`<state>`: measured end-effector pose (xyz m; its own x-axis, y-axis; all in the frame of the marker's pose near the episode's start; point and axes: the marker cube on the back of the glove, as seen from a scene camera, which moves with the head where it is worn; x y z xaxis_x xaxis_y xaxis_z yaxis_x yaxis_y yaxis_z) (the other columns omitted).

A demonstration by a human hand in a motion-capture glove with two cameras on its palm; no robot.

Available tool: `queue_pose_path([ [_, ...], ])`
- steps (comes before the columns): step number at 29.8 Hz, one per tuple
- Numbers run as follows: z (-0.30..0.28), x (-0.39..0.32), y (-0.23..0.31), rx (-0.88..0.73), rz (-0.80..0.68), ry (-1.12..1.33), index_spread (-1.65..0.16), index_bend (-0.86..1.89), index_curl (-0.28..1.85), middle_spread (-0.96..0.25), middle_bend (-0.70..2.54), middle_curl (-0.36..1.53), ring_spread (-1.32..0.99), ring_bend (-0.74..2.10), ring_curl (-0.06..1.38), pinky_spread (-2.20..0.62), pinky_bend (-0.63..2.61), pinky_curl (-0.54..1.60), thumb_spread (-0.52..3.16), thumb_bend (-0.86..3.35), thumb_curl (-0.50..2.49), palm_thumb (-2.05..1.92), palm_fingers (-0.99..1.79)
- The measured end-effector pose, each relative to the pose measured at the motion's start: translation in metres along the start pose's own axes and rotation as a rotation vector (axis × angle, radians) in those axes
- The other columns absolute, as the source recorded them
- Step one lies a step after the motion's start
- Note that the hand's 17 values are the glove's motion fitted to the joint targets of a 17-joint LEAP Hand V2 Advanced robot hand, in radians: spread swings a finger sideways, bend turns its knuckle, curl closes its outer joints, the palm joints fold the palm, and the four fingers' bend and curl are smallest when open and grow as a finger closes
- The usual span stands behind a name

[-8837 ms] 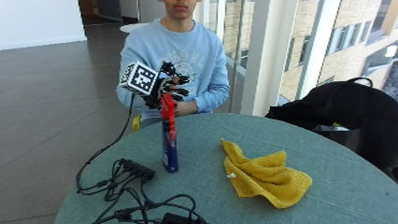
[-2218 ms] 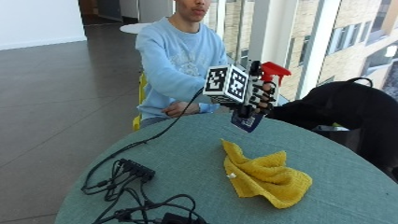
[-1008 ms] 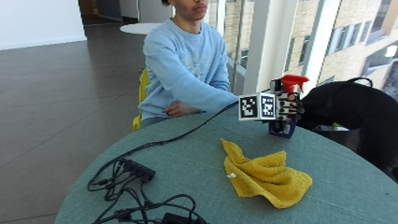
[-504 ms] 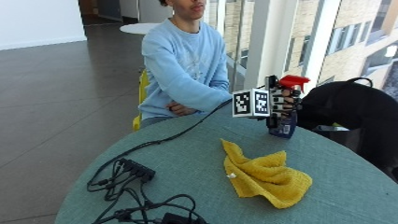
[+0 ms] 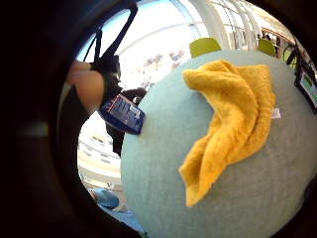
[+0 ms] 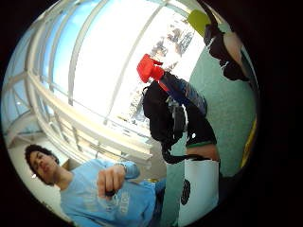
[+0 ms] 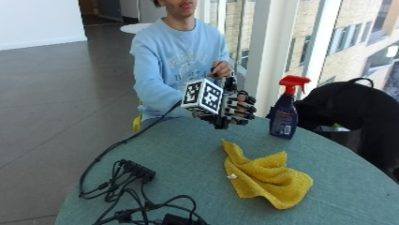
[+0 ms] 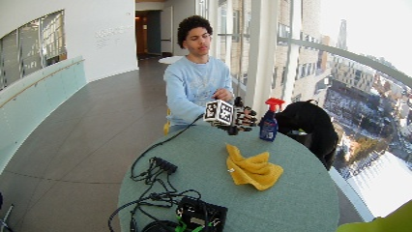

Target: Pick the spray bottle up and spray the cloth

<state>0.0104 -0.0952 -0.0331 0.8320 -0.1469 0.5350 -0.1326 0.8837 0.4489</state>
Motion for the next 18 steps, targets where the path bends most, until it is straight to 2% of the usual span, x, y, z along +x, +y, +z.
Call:
queue_pose_path([
  [8, -0.046, 0.040, 0.063, 0.005, 0.070, 0.153, -0.29, 0.10, 0.26, -0.09, 0.36, 0.45, -0.08, 0.46, 0.38, 0.08, 0.20, 0.36, 1.05, -0.02, 0.51, 0.85, 0.93],
  [18, -0.068, 0.064, 0.116, -0.050, 0.038, 0.316, -0.29, 0.12, 0.26, -0.08, 0.36, 0.45, -0.08, 0.44, 0.38, 0.09, 0.17, 0.34, 1.05, -0.02, 0.51, 0.85, 0.93],
])
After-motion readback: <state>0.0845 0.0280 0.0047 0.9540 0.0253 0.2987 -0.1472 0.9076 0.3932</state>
